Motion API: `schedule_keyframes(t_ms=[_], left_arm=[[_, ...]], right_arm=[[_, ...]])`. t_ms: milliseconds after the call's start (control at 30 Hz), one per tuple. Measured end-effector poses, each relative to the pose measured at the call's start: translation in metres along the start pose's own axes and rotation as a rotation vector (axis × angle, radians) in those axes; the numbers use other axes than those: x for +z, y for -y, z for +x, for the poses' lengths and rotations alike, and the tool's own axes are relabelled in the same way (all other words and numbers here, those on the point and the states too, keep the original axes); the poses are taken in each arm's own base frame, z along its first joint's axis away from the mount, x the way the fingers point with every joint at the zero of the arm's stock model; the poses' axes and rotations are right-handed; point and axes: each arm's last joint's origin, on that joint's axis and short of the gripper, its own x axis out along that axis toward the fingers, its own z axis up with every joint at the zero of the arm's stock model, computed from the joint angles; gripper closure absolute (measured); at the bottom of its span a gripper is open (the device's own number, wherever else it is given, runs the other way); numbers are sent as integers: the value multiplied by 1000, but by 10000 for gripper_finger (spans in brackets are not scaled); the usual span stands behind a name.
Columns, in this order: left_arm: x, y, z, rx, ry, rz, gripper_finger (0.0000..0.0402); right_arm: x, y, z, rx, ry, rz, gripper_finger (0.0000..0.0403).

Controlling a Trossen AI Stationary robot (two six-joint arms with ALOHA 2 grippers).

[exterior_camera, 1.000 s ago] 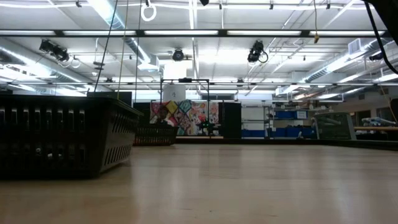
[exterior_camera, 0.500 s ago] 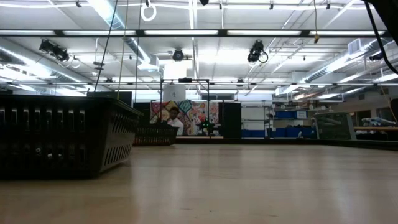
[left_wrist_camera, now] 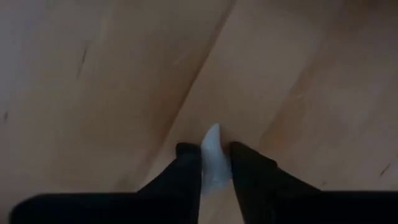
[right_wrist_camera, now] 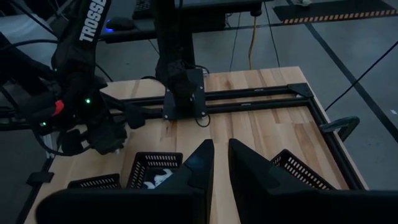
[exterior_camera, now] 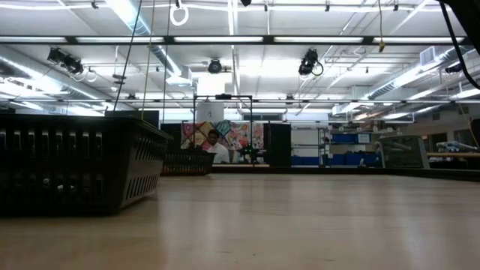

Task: Sort Halloween decoration
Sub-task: Put the top white toy into the middle black bin

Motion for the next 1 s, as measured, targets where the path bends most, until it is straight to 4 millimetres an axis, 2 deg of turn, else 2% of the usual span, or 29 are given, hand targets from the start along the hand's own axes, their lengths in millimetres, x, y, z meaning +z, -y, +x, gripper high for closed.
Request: schedule_keyframes(t_ms=[233,633,1000], left_arm=[[7,-1,0,7,2,-34,343],[29,-11,-8,3,17,-127,332],[48,-15,-10,-38,-59,-232,335]], right_arm=[[0,0,0,0,0,-1,349],[0,0,0,6,-1,-19,349],[3,-2,0,34,32,-46,349]])
